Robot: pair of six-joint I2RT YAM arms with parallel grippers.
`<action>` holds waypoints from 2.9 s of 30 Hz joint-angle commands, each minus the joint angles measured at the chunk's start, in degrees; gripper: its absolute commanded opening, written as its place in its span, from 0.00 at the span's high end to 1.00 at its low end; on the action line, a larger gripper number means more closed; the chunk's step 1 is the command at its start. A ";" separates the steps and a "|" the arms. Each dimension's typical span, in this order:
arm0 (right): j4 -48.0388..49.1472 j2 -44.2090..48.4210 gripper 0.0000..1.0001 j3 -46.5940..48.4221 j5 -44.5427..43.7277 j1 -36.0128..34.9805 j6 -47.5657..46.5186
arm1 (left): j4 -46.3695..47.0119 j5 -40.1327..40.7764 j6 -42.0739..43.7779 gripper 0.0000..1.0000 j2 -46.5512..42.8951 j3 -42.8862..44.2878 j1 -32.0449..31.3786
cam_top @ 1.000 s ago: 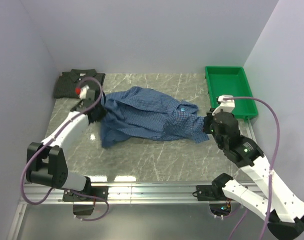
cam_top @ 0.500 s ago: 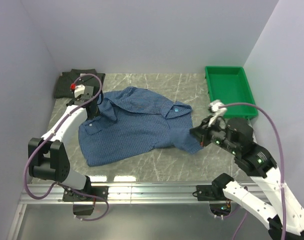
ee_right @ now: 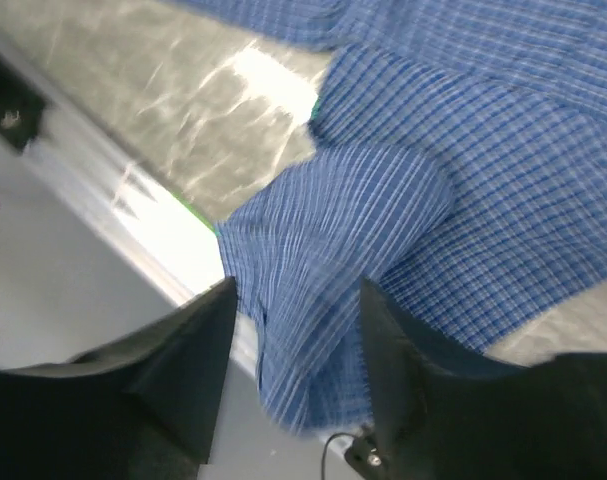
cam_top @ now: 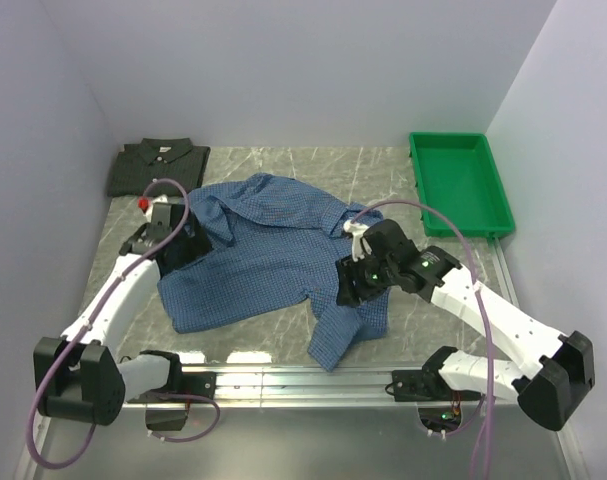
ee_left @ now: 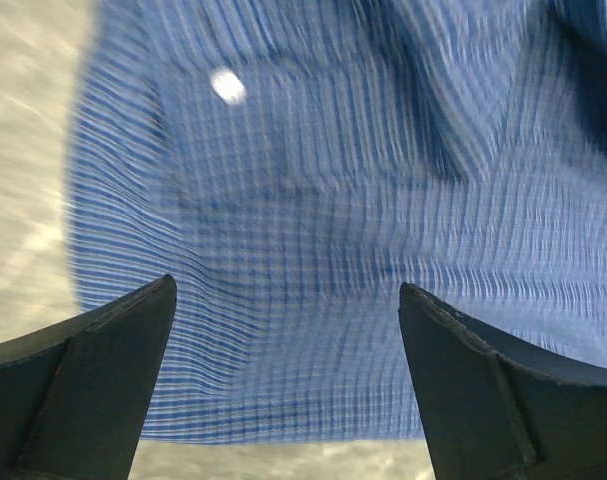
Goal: Fold and stack the long sleeve shirts
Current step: Flatten the shirt out
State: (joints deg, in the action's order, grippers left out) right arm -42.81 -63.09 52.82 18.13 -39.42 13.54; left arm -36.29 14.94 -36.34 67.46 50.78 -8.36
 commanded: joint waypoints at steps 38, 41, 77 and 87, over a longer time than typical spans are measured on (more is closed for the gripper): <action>9.95 7.00 0.43 -24.78 -17.86 22.63 32.08 | 6.86 -16.00 -0.93 0.01 9.10 -8.87 -2.80; 10.89 10.53 0.43 -22.33 -17.69 21.41 26.64 | 5.44 -13.55 -0.75 0.01 6.11 -7.72 -2.89; 48.70 -54.05 0.42 25.31 -44.85 -9.10 -31.11 | 18.98 -10.81 -12.00 0.12 17.00 -8.95 -21.52; 48.96 -52.75 0.92 26.72 -47.83 -7.34 -31.73 | 16.08 -12.91 -11.13 0.12 12.79 -12.20 -21.70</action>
State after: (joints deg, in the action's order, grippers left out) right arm 3.88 -118.91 77.17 -26.59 -48.27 -17.45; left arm -16.05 4.29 -47.72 81.45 40.34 -29.63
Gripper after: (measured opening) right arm 0.103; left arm 0.880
